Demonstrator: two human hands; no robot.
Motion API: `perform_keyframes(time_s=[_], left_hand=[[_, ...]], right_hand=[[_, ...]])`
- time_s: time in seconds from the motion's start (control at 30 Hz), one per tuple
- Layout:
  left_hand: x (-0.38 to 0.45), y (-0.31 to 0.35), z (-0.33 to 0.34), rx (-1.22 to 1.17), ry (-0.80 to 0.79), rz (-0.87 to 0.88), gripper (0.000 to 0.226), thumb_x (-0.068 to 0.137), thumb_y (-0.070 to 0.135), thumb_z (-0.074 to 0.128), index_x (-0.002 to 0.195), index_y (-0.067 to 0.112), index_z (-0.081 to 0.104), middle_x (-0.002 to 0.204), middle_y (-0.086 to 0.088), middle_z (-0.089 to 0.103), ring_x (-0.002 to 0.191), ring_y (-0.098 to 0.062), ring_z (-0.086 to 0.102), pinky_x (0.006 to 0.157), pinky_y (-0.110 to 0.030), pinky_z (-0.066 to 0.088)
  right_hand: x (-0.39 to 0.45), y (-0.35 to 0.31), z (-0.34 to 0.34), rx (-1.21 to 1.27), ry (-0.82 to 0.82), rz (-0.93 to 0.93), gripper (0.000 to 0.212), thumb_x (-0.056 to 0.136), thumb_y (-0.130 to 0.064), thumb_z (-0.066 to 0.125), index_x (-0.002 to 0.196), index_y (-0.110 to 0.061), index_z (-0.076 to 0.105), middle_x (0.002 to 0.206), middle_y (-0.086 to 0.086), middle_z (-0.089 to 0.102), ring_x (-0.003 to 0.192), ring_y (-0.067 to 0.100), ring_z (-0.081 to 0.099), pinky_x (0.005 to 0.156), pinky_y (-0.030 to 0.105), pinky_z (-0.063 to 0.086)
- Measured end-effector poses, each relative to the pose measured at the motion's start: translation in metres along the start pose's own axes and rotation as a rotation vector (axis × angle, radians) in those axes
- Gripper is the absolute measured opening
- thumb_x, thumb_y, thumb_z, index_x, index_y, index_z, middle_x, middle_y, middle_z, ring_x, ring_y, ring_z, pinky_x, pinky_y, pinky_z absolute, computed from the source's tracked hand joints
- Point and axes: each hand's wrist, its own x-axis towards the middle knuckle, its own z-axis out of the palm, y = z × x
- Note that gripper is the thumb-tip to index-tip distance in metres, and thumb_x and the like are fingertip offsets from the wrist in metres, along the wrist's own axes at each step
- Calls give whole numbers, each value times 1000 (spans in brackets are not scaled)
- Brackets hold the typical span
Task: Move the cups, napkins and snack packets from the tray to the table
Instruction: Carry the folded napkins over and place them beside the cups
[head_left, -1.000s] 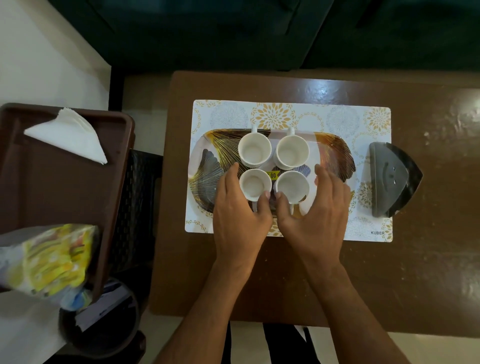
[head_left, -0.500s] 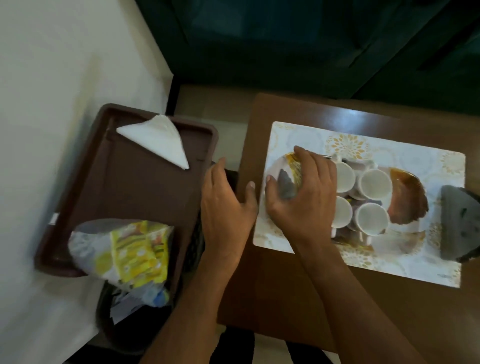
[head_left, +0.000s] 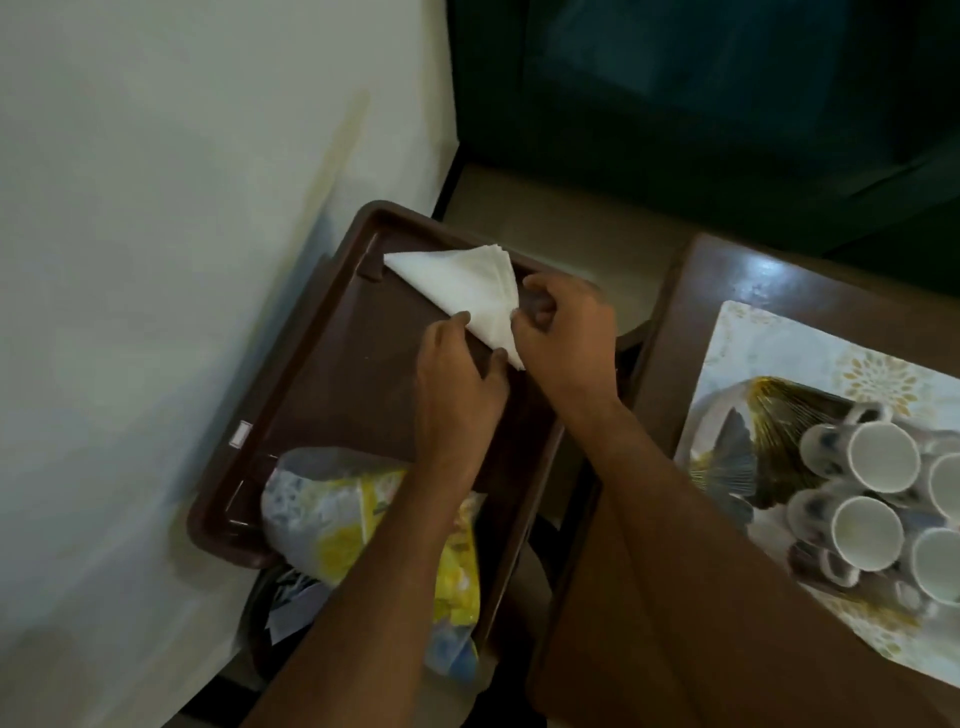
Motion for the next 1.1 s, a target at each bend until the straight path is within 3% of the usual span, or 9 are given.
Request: perform_keyframes(time_s=[0.17,0.4,0.5,0.6,0.67,0.77,0.83,0.9,1.1], left_hand=[[11,-13,4,6,-55,47,53,97,25,71,147,17,55,139,-1,51,130,-16,50,96,-20,38],[12,-18,7,-21,-65,47,50,97,23,69,145,15,57,138,-2,49,129,-15,49,95,-19,38],[12,-18,7,-52,-54,32,48,98,23,69,143,15,59,137,-1,50,127,-14,51,94,-18,39],[14,-19,7,-132,-27,-1,46,97,22,71,141,14,62,135,0,54,123,-14,56,99,-23,49],[16,-19,7,-212,-9,-46,46,96,18,72,140,13,62,133,0,58,118,-12,60,97,-24,54],[17,-17,4,-435,22,-201,48,95,15,72,141,16,58,129,2,64,106,-6,65,85,-16,52],[17,-16,1,-625,35,-340,51,96,17,72,144,17,55,129,3,65,105,-5,67,92,-23,56],[18,-16,-2,-864,3,-480,52,99,15,69,147,13,51,132,-3,67,114,-14,69,101,-37,59],[10,-13,-14,-1170,-155,-612,26,105,19,59,128,10,68,122,-11,77,114,-24,74,93,-42,63]], right_hand=[[17,1,29,-21,-15,46,40,89,-12,72,129,-11,71,124,4,75,112,17,69,102,33,57],[15,-5,40,-16,20,78,32,88,-8,76,119,-12,73,116,2,75,108,16,69,99,37,58],[15,-5,40,31,50,121,27,87,-5,77,112,-13,71,110,0,73,101,11,67,93,28,58],[15,-4,38,82,72,171,25,86,-1,77,106,-13,69,97,-6,67,89,6,63,81,16,53],[14,-5,36,126,79,197,27,85,1,77,105,-14,67,94,-10,64,83,2,60,76,10,51],[10,-6,31,215,72,224,34,84,1,79,111,-14,66,97,-10,63,86,3,62,81,19,59],[5,-7,27,254,51,245,41,84,-3,82,119,-15,64,103,-12,62,94,6,65,84,23,61],[-4,-9,21,308,21,264,46,86,-6,81,126,-16,62,110,-12,63,101,8,66,86,25,61],[-30,-12,-2,452,-38,271,62,91,-1,76,146,-14,50,139,0,64,122,9,63,90,19,58]])
